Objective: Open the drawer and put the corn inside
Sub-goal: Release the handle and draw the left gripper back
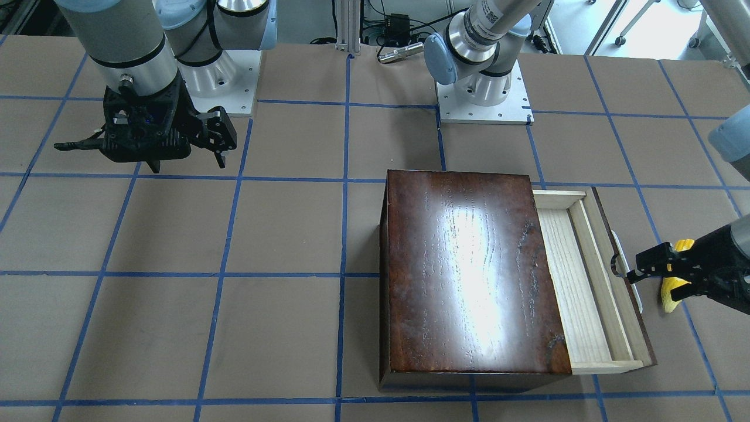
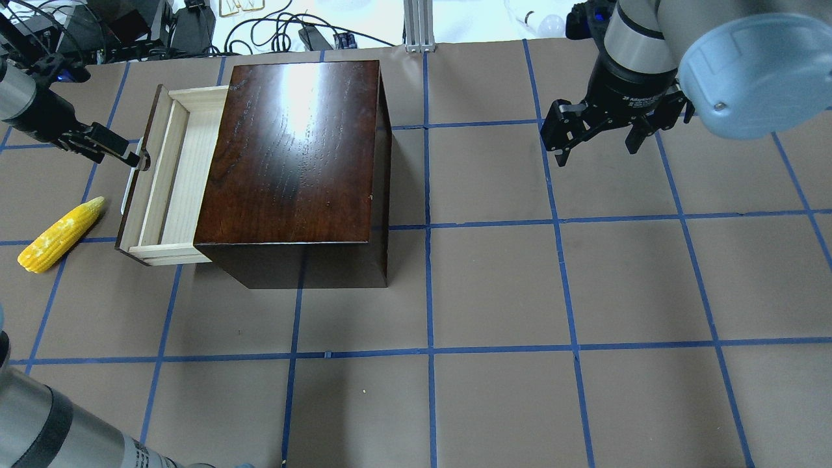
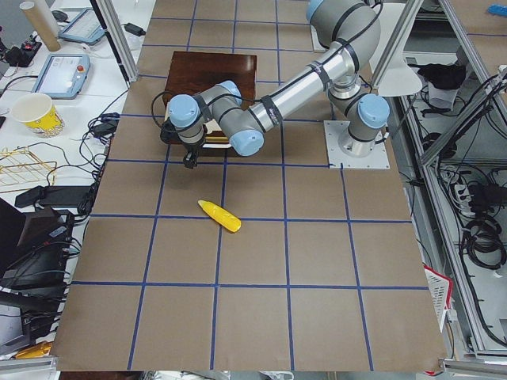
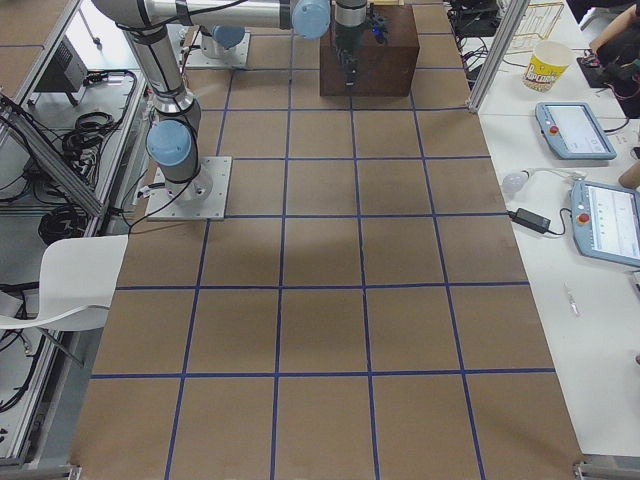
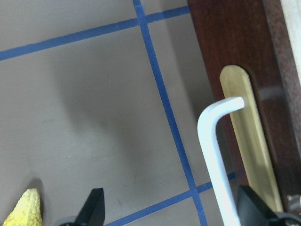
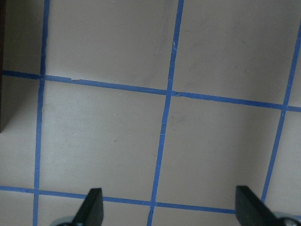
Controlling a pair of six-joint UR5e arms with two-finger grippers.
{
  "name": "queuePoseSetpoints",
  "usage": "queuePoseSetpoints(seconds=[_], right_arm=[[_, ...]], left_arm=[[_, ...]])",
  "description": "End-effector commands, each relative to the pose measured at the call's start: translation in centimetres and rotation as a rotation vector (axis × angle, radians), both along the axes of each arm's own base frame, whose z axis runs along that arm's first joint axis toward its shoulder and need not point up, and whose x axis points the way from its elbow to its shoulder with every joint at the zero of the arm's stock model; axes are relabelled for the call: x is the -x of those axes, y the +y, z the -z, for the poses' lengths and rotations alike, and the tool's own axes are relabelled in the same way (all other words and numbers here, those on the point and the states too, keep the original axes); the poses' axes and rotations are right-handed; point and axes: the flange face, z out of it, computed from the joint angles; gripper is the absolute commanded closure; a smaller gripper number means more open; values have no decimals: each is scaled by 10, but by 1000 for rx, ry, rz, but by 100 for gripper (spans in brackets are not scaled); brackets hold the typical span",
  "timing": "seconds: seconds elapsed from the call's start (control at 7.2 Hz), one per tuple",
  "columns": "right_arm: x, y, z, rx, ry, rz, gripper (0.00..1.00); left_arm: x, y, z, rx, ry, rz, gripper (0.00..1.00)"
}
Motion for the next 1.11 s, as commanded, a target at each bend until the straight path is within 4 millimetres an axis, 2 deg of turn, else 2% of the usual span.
queuePoseSetpoints(seconds=[0.0, 0.14, 0.28, 0.42, 0.56, 0.83, 0.97], right_arm=[[-1, 0, 1, -2, 0, -1, 0], [-1, 0, 0, 0, 0, -1, 0], [1, 0, 0, 0, 0, 2, 0], [-1, 0, 0, 0, 0, -1, 0], [1, 0, 0, 0, 0, 2, 0], [1, 0, 1, -2, 0, 2, 0], [1, 0, 0, 0, 0, 2, 0]], left_arm=[[6, 7, -25, -8, 3, -6, 0], [4, 9, -48, -21, -5, -6, 0], [-14, 13, -74, -30, -62, -21, 0], [-34, 18, -80, -39, -72, -38, 0], [-60, 24, -69, -74, -105, -49, 0], [-93, 32, -54, -58, -147, 98, 0], [-111, 34, -38, -62, -153, 141, 0]])
